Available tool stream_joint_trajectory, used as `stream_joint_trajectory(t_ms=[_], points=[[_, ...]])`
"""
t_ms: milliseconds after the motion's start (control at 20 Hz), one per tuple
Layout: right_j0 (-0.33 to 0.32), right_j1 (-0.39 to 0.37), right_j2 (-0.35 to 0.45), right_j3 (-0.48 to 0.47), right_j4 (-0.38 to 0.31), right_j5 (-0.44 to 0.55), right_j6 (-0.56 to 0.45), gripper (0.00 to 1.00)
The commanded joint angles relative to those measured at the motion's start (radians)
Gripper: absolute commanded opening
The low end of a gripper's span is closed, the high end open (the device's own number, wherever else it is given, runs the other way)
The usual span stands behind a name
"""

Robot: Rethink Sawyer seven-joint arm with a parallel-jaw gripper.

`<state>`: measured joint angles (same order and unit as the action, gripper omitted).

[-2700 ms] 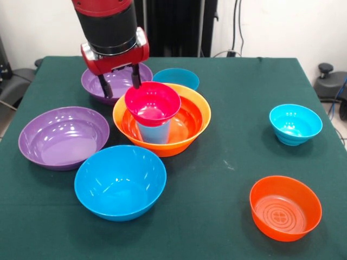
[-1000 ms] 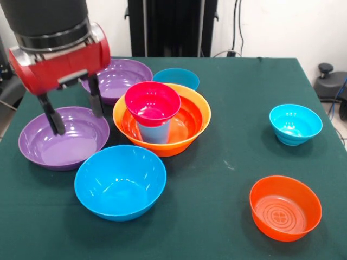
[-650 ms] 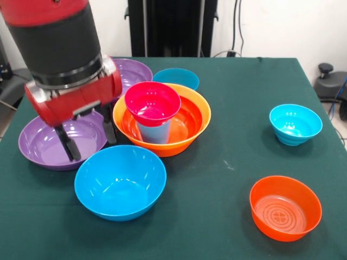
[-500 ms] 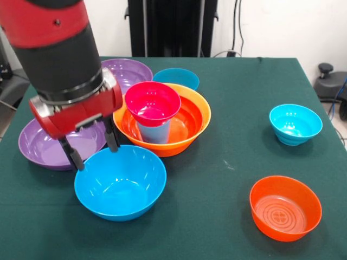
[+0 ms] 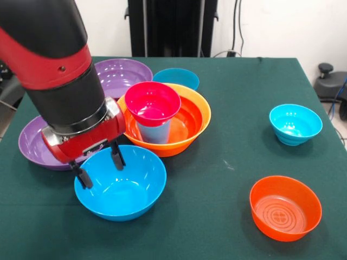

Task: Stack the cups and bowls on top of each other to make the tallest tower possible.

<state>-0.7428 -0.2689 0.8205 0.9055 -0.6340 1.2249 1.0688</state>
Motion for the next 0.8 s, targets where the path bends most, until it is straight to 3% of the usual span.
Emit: stream_joint_trajectory(t_ms=[50, 400, 800], points=[[0.028, 0.018, -0.057, -0.108, -0.079, 0.021, -0.217, 1.0], [0.046, -0.006, -0.074, -0.156, -0.102, 0.097, -0.248, 1.0], [0.043, 0.015, -0.085, -0.141, -0.092, 0.071, -0.245, 1.0]])
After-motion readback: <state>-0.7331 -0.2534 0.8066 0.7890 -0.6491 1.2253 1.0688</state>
